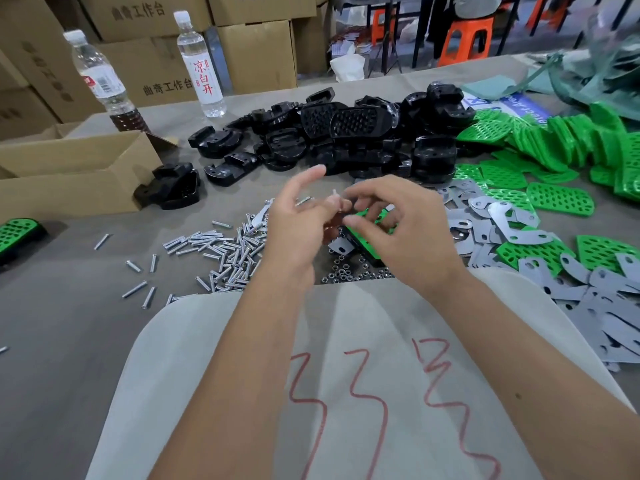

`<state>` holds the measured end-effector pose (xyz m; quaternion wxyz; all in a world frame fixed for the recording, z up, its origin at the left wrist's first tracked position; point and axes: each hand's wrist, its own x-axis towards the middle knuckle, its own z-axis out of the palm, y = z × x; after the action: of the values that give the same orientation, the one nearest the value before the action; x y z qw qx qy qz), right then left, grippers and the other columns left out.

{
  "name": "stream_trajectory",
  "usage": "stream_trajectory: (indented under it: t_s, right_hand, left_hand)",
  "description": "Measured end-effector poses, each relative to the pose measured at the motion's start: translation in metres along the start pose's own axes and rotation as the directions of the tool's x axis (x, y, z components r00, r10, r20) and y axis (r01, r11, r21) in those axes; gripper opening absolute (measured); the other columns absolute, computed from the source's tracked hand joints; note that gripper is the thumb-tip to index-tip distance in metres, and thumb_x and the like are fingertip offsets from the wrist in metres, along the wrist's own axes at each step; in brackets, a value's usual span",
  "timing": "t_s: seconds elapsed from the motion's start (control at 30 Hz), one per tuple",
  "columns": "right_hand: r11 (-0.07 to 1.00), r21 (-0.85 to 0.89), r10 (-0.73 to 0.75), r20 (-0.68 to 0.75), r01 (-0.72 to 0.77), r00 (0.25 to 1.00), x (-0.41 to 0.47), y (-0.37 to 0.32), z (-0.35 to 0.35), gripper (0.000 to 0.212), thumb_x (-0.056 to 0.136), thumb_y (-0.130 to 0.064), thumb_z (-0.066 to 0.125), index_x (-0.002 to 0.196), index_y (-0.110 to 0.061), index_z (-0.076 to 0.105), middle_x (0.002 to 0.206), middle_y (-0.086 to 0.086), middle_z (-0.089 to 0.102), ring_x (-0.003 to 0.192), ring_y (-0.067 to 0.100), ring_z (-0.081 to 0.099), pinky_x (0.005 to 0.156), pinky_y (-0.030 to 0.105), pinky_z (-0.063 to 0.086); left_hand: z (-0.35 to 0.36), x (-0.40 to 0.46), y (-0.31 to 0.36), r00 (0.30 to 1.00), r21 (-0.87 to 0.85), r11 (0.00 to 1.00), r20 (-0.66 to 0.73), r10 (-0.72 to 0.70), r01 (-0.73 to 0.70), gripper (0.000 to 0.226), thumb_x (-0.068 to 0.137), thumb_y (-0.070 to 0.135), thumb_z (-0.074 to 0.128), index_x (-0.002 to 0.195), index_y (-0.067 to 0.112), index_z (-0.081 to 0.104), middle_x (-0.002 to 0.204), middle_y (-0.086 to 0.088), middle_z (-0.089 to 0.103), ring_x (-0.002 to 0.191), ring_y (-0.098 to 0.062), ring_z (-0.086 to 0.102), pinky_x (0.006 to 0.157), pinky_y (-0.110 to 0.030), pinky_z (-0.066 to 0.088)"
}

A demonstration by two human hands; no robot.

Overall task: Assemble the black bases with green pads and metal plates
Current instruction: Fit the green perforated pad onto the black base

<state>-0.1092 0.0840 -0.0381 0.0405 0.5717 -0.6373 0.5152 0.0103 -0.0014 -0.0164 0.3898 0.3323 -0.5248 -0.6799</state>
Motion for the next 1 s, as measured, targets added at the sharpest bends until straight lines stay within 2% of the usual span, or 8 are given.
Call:
stream_trajectory:
  t_s: [0.2,0.3,0.4,0.5,0.57,0.67,0.87,1.0]
  right_hand:
    - [1.000,0.029,0.011,-0.075,-0.009,0.997,0.000,0.000,-0.004,0.018,0.081,-0.002,0.082,0.095,-0.013,0.080,0.085,-0.005,0.073,0.079,0.010,0.065,0.072,0.024,0.053]
    - [0.999,0.045,0.032,-0.128,-0.027,0.991,0.001,0.001,-0.004,0.010,0.086,-0.006,0.079,0.094,-0.012,0.080,0.086,-0.006,0.074,0.079,0.010,0.067,0.074,0.033,0.057]
    - [0.982,0.148,0.151,-0.245,-0.117,0.958,0.004,0.005,-0.006,0.003,0.094,-0.015,0.073,0.094,-0.014,0.076,0.082,-0.009,0.070,0.077,0.014,0.066,0.068,0.044,0.059]
    - [0.926,0.264,0.351,-0.338,-0.270,0.873,0.006,0.013,-0.011,0.010,0.097,-0.014,0.065,0.090,-0.022,0.067,0.080,-0.002,0.068,0.073,0.025,0.068,0.064,0.051,0.060]
    - [0.874,0.331,0.462,-0.336,-0.356,0.821,0.005,0.018,-0.012,0.013,0.099,-0.011,0.062,0.089,-0.019,0.063,0.079,0.005,0.070,0.068,0.023,0.070,0.059,0.048,0.061]
    - [0.807,0.414,0.544,-0.245,-0.421,0.802,0.005,0.020,-0.009,0.013,0.100,-0.004,0.058,0.090,-0.010,0.061,0.080,0.010,0.074,0.066,0.019,0.072,0.059,0.034,0.059]
    - [0.773,0.446,0.557,-0.139,-0.450,0.819,0.004,0.022,-0.006,0.015,0.100,0.000,0.060,0.088,-0.009,0.063,0.079,0.007,0.077,0.070,0.021,0.076,0.071,0.032,0.063]
    - [0.821,0.413,0.483,-0.133,-0.395,0.866,0.005,0.021,-0.008,0.019,0.093,0.000,0.069,0.085,-0.017,0.071,0.075,0.002,0.075,0.068,0.012,0.071,0.068,0.023,0.055]
  left_hand:
    - [0.014,-0.001,-0.013,0.985,-0.225,0.960,0.002,-0.170,0.166,0.009,0.097,0.002,0.066,0.093,0.009,0.070,0.078,-0.005,0.071,0.064,-0.009,0.060,0.062,-0.019,0.052]
    - [0.014,0.001,-0.014,0.993,-0.208,0.972,0.006,-0.115,0.114,0.007,0.096,0.009,0.070,0.089,0.008,0.071,0.072,-0.002,0.073,0.060,-0.008,0.061,0.059,-0.018,0.053]
    - [0.010,0.005,-0.020,0.990,0.176,0.983,-0.123,0.065,-0.043,0.017,0.098,0.025,0.069,0.086,0.014,0.069,0.079,0.003,0.078,0.067,-0.006,0.064,0.067,-0.028,0.055]
    - [0.003,0.007,-0.027,0.954,0.708,0.697,-0.120,0.276,-0.113,0.017,0.091,0.036,0.074,0.094,0.021,0.068,0.089,0.010,0.072,0.087,-0.011,0.067,0.086,-0.038,0.055]
    - [0.004,0.007,-0.029,0.964,0.779,0.607,-0.017,0.265,-0.153,0.025,0.089,0.039,0.076,0.104,0.020,0.069,0.098,0.007,0.071,0.095,-0.016,0.066,0.089,-0.039,0.054]
    - [0.009,0.007,-0.030,0.965,0.784,0.584,0.069,0.253,-0.209,0.030,0.088,0.036,0.078,0.111,0.019,0.070,0.101,0.004,0.073,0.100,-0.020,0.067,0.091,-0.042,0.054]
    - [0.009,0.006,-0.026,0.983,0.575,0.805,-0.009,0.183,-0.144,0.040,0.081,0.021,0.088,0.116,0.016,0.070,0.095,0.008,0.071,0.089,-0.014,0.069,0.086,-0.039,0.060]
    - [0.009,0.003,-0.020,0.999,0.292,0.956,0.029,0.025,-0.033,0.019,0.089,0.004,0.078,0.107,0.006,0.073,0.102,-0.016,0.076,0.088,-0.027,0.075,0.071,-0.035,0.064]
